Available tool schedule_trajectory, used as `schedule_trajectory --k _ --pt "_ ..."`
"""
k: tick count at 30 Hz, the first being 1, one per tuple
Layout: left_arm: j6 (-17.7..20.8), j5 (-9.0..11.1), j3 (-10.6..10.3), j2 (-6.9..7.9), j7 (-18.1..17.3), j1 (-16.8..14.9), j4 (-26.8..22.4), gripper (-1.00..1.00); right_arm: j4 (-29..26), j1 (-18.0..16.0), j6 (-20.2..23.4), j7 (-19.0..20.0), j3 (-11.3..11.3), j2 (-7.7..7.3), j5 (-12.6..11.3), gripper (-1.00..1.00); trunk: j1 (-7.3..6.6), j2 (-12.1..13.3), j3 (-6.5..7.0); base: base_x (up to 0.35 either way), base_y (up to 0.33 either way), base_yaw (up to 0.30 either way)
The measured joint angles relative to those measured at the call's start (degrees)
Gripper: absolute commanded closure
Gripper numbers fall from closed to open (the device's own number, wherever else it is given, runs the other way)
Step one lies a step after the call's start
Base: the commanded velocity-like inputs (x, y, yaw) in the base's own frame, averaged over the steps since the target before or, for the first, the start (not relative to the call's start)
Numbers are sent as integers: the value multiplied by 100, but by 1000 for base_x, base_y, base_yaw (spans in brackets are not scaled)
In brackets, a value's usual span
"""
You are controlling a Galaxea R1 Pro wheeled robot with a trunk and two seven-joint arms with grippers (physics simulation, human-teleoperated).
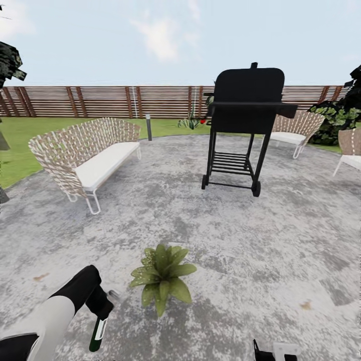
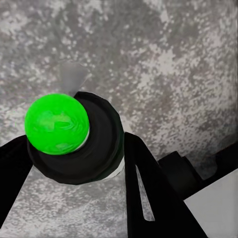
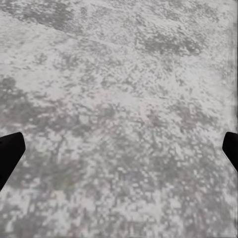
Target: Pick up the pesticide atomizer in the garden and spray insectifuge to fully cover both potted plants in the garden.
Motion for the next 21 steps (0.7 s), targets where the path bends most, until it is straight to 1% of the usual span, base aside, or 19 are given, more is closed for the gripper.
schedule_trajectory --k 12,19,21 --pt "0 0 1 -6 -7 1 12 100 3 -1 6 -1 0 1 0 -100 0 0 0 0 -271 263" --pt "0 0 7 -6 0 -1 14 100 2 0 5 0 0 -1 0 -100 0 0 0 0 -271 16" --pt "0 0 7 -6 -2 0 13 100 3 0 5 0 0 -1 0 -100 0 0 0 0 -271 125"
